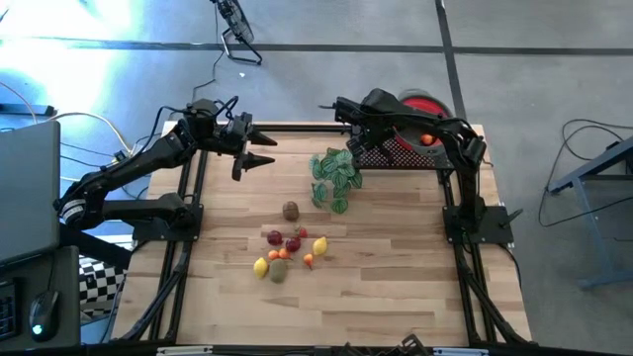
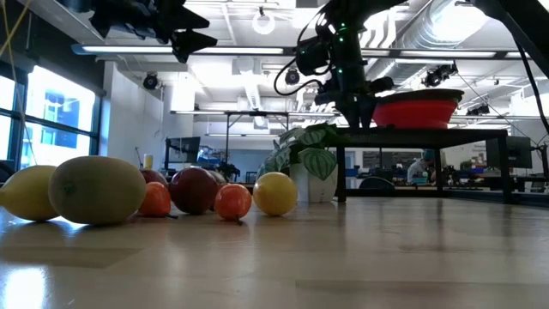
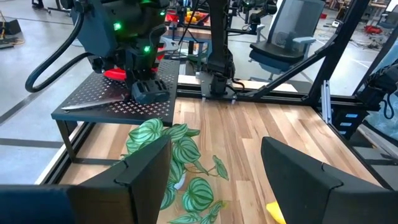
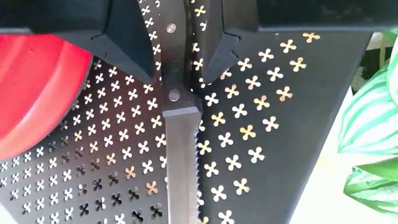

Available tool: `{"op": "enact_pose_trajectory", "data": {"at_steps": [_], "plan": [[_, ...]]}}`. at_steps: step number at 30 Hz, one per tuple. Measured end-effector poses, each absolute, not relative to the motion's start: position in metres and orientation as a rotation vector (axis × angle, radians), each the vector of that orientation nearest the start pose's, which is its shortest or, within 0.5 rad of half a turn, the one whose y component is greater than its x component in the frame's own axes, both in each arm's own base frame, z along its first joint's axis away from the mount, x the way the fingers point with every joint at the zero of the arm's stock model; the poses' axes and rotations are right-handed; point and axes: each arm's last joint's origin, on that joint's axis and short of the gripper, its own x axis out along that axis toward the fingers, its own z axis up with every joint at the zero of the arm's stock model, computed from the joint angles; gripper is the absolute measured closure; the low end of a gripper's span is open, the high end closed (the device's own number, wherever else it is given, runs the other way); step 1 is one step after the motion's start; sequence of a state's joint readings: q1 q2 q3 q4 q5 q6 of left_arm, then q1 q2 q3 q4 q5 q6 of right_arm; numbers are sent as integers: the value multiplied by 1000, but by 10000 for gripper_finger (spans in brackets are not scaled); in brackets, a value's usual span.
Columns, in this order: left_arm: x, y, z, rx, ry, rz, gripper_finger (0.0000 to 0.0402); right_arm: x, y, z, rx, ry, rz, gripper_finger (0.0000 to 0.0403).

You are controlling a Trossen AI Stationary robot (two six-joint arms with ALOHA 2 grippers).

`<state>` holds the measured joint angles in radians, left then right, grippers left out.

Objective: Pick & Place Fruit
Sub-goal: Put the pomegranate into the red colander

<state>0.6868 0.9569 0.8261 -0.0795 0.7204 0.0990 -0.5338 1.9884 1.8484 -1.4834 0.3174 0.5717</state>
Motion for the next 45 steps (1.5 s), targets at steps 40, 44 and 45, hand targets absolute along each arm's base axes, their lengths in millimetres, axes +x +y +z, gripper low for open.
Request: {"op": "enact_pose_trajectory", "data": {"at_steps": [40,44,45], "plan": [[172,116,328,-35,158,-31,156,373,-132,350,119,1066,-798,401],[172,117,328,-32,162,4,156,382,-121,345,113,1008,-775,401],[172,117,328,-31,163,8,156,385,-119,341,115,995,-764,401]]}}
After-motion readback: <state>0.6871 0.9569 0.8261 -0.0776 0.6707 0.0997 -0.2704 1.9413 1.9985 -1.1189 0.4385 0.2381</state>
